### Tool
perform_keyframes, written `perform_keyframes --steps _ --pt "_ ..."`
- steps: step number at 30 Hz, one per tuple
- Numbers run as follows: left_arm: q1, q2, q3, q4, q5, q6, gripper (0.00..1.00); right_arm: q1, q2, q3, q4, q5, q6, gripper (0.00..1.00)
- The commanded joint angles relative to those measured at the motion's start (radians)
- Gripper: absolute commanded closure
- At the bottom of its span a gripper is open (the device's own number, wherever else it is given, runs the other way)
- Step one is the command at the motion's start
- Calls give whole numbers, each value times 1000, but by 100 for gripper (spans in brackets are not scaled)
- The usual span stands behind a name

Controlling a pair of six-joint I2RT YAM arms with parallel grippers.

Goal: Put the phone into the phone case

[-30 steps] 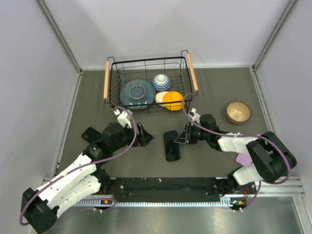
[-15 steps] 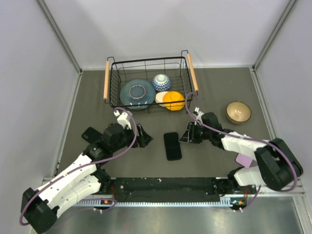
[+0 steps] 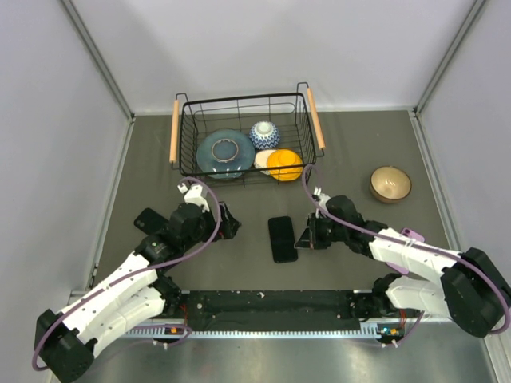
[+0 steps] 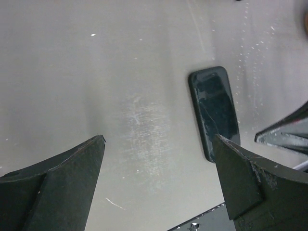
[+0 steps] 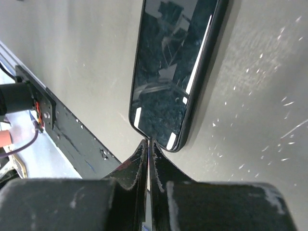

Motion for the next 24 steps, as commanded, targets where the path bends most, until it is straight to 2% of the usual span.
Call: perform_keyframes --steps 1,13,24 --pt "14 -12 46 -42 -94 -34 1 52 39 -7 5 27 43 100" --pt "35 4 40 -88 -137 -54 1 96 151 -15 19 99 52 100" --pt "55 11 47 -123 -177 -70 1 149 205 -17 -167 295 81 100"
